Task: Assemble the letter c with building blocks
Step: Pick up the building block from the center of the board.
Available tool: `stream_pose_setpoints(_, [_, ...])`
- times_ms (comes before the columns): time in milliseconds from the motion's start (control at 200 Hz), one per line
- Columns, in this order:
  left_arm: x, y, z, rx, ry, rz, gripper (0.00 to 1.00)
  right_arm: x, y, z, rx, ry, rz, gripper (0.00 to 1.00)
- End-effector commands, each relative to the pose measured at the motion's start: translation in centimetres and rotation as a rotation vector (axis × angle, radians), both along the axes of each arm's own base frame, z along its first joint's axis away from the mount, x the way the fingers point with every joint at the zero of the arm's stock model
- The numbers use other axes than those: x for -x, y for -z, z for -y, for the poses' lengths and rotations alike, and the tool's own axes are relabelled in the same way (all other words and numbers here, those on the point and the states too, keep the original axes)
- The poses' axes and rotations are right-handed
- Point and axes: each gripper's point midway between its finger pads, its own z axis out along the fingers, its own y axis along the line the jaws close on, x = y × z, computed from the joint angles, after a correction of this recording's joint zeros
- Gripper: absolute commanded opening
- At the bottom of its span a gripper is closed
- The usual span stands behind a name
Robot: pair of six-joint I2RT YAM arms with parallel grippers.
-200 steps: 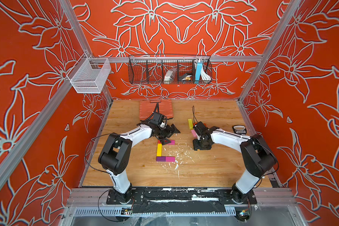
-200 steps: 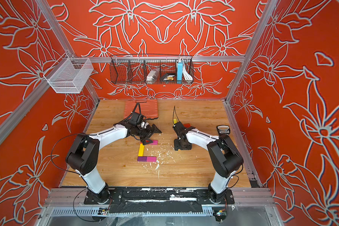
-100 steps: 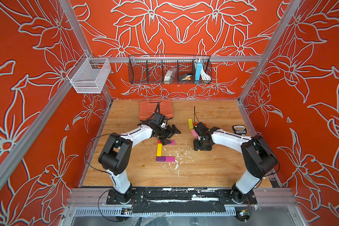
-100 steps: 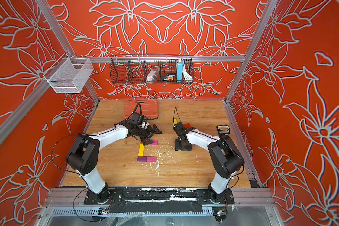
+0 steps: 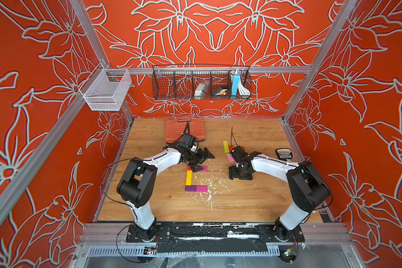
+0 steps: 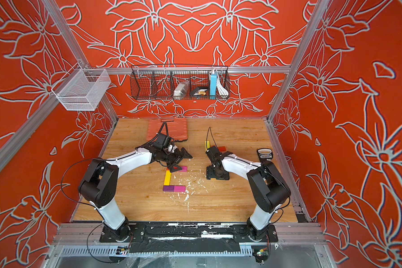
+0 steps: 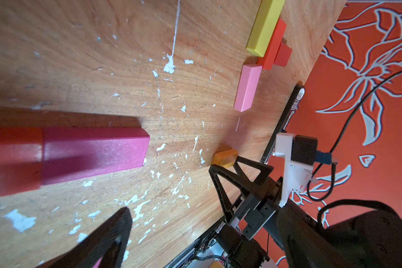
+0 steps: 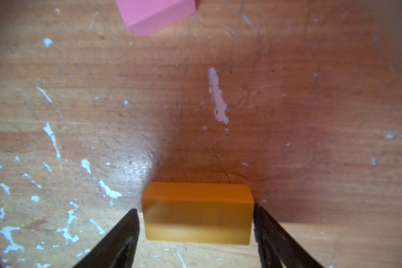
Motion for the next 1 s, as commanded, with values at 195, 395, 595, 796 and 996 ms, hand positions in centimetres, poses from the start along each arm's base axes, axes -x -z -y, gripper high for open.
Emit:
stream_pose_setpoints(195, [-0.6, -0.9, 0.8, 0.011, 0.024, 0.016, 0.98, -4.1, -4.4, -0.6, -0.039, -0.043, 0.093, 0.83])
stream_pose_setpoints(395, [-1.3, -1.7, 0.3, 0.005, 0.032, 0.031, 0.98, -8.4, -4.7, -1.0, -0.041, -0.108, 0.113, 0.81])
stream_pose_setpoints(595, [-2.2, -2.3, -0.6, 0.023, 0.013, 0.035, 0.98, -10.5, -3.7, -1.9, -0.028, -0.144, 0.087, 0.76])
stream_pose_setpoints(796, [-2.5, -2.1, -1.0, 0.039, 0.003, 0.027, 0.98, -11.6, -2.2, -2.5, -0.018, -0.16, 0.056, 0.71])
stream_pose_setpoints(996, [-2.6, -1.8, -1.2, 0.049, -0.004, 0.02, 0.98, -11.8, -0.9, -2.6, -0.002, -0.167, 0.028, 0.62])
